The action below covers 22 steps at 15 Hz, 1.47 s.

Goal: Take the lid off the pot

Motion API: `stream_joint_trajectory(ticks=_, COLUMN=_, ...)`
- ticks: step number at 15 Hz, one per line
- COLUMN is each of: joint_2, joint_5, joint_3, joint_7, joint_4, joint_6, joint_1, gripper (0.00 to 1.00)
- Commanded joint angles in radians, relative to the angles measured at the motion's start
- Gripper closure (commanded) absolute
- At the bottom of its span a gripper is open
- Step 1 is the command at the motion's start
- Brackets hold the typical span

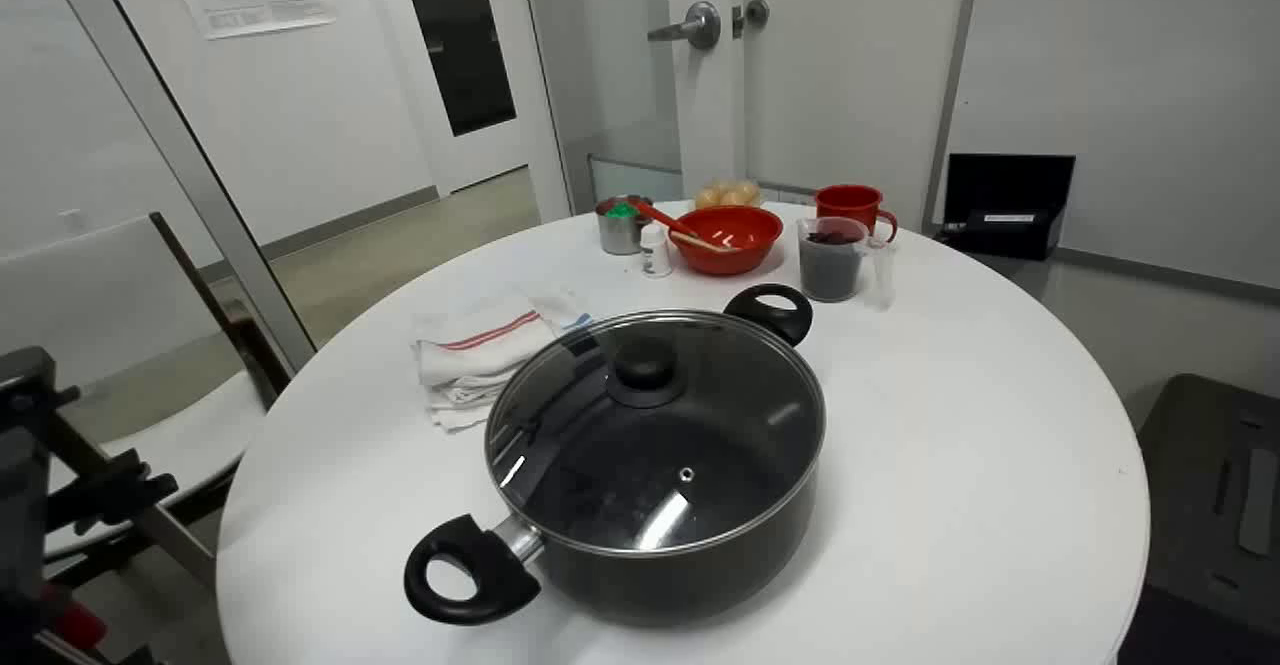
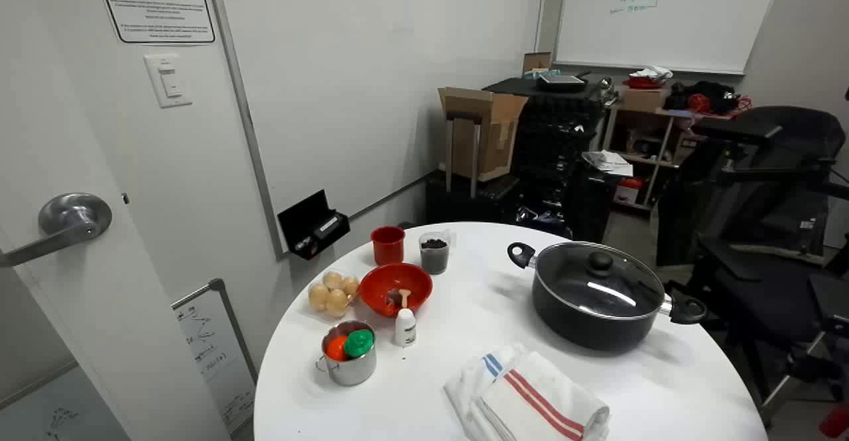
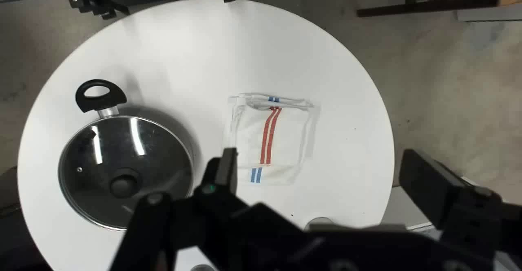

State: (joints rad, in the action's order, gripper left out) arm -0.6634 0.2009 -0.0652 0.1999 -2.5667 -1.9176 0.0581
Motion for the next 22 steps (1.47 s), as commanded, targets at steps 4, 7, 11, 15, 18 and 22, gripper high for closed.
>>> stream_joint_trajectory(ticks=4, joint_2=0.000, joint_5=0.004, joint_3=-0.007, joint_7=-0.004, joint_4=0.002, joint_6=0.003, joint_1=-0.009, gripper=0.00)
stream_joint_trajectory(ticks=7, joint_2=0.000, joint_5=0.004, joint_3=-0.007, joint_7=-0.004, joint_4=0.002, joint_6=0.003, joint_1=-0.009, gripper=0.00)
stream_joint_trajectory(ticks=11, joint_2=0.012, joint_5=0.006, joint_3=-0.003, joint_7=-0.007, joint_4=0.008, joint_6=0.004, joint_1=-0.010, gripper=0.00)
stream_joint_trajectory(ticks=15, joint_2=0.104, joint_5=-0.028, joint_3=-0.008, joint_7=0.019, joint_4=0.034, joint_6=-0.042, joint_1=-0.050, gripper=0.00)
stream_joint_trajectory(ticks=18, joint_2=0.207, joint_5=-0.049, joint_3=0.000, joint_7=0.051, joint_4=0.051, joint_6=-0.127, joint_1=-0.094, gripper=0.00)
stream_joint_trajectory(ticks=22, joint_2=0.363, joint_5=-0.059, joint_3=0.019, joint_7=0.114, joint_4=0.085, joint_6=-0.223, joint_1=-0.143, gripper=0.00)
